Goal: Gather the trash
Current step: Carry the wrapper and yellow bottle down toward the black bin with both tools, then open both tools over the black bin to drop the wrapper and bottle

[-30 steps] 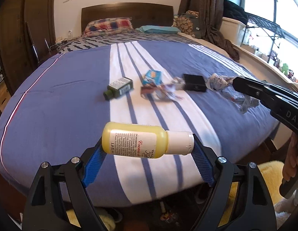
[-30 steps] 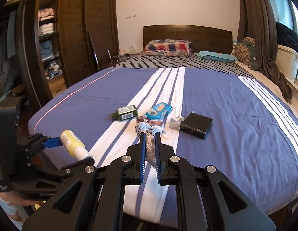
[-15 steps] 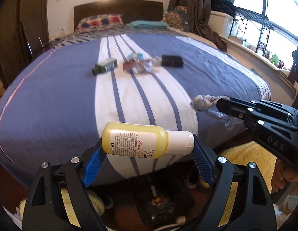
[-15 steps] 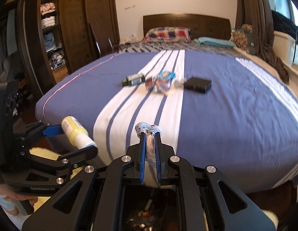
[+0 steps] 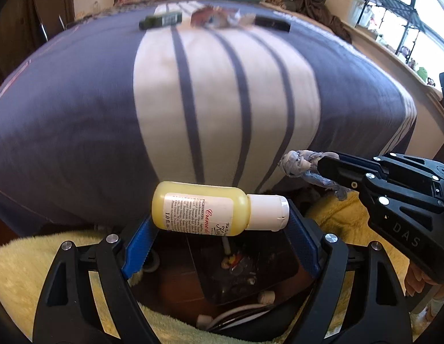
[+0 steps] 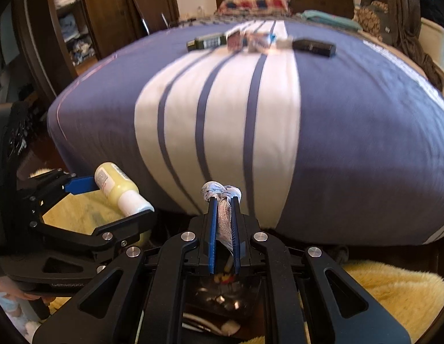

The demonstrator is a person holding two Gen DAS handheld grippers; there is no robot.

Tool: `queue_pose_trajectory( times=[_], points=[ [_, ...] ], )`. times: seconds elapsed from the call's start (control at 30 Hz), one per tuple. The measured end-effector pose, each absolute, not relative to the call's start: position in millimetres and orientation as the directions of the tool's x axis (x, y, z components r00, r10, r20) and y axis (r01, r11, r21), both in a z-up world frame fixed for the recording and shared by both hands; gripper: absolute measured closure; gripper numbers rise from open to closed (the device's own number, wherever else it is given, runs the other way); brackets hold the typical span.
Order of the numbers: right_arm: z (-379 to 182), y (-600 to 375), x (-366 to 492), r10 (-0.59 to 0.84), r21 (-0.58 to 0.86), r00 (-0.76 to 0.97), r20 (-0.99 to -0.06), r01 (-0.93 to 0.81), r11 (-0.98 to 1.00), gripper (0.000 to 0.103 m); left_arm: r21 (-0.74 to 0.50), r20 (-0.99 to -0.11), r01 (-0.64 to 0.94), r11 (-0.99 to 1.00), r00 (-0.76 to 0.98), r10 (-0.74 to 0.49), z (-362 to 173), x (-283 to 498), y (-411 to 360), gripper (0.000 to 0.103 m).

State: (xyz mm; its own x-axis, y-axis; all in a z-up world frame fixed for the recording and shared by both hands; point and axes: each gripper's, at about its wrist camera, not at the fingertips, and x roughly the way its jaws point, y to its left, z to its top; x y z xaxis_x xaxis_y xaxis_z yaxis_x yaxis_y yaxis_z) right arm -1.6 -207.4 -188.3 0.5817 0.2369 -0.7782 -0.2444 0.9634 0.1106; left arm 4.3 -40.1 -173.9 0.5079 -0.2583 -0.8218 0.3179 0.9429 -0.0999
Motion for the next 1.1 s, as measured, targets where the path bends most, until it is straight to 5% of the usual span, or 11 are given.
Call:
queue_pose_trajectory(
  times=[0.7,1.1],
  points=[
    [-267,-216,9,0.25,0.199,0.384,-0.889,-0.168,0.965,0.093,-0.163,-0.935,0.32,0.933,0.252,-0.249,-271,14,-50,0.023],
    [-279,-217,23,0.273,0.242,0.338,-0.901,-0.132,0.961,0.088,-0.179,-0.947,0.33,0.927,0.198,-0.253,-284,18,-53,0.021]
  ],
)
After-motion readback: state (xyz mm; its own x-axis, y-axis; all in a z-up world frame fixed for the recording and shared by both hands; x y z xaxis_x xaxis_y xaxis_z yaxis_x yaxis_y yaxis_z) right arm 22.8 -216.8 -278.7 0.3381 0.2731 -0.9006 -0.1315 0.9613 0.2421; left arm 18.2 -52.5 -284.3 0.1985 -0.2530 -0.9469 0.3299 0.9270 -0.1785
